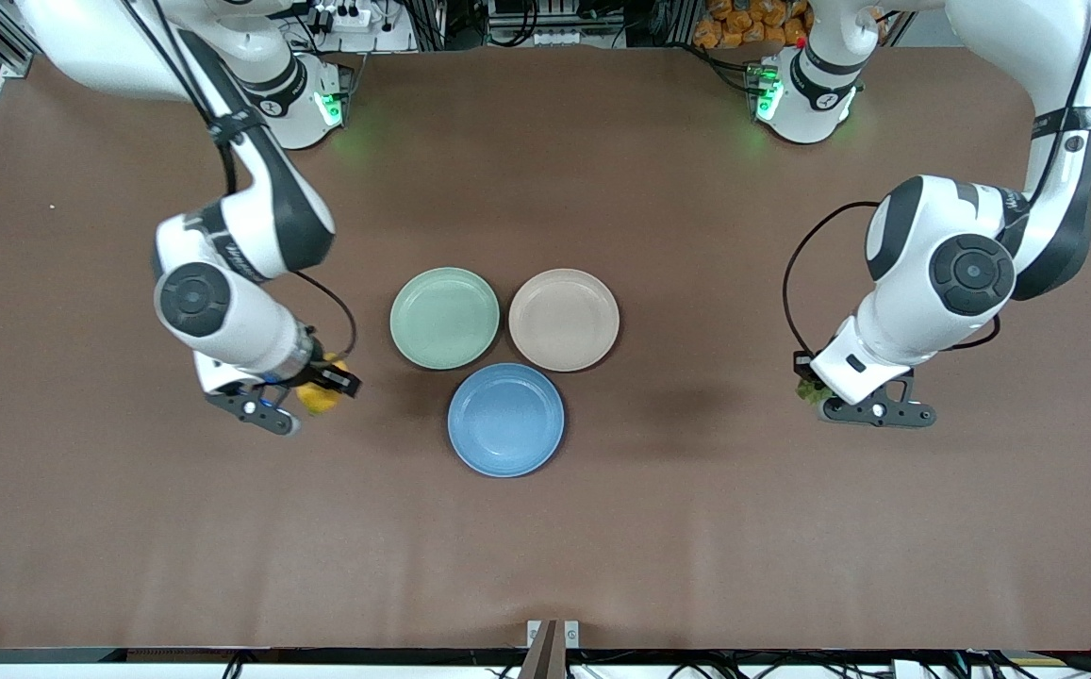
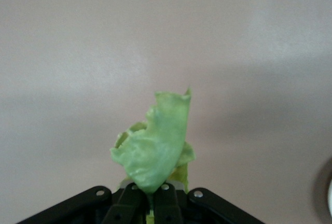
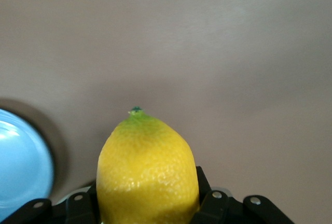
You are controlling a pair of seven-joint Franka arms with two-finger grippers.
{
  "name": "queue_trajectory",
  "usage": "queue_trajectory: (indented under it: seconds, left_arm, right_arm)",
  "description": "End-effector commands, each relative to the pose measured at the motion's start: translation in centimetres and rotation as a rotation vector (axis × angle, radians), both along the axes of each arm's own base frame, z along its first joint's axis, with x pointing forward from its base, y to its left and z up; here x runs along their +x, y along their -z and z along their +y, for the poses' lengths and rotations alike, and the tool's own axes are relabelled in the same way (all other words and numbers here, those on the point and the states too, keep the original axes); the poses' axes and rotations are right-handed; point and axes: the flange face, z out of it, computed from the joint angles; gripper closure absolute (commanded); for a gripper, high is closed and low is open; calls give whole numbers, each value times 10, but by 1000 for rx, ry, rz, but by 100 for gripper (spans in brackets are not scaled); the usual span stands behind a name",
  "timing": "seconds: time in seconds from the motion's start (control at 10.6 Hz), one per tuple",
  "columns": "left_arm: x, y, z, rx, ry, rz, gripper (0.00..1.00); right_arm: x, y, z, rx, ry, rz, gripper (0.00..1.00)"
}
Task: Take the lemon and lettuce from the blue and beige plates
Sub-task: 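Carry the lettuce away from the plates and open the left gripper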
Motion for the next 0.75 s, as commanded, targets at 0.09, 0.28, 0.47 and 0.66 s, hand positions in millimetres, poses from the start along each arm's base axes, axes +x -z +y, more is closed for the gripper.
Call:
queue_trajectory:
  seconds: [0.09,0.28,0.47,0.66]
  left_arm:
    - [9,4,20,13,53,-10,100]
    - [10,6,23,13,58,-7,100]
    - [11,7,32,14,78,-4,100]
    - [14,6,45,15,91,-4,100]
  right_arm:
    - [-21,-25,-56,-4,-180,9,86]
    - [-31,-40,-94,17,-268,3,86]
    - [-37,-44,-145,21,-341,39,85]
    - [-37,-37,-175,21,-338,53,85]
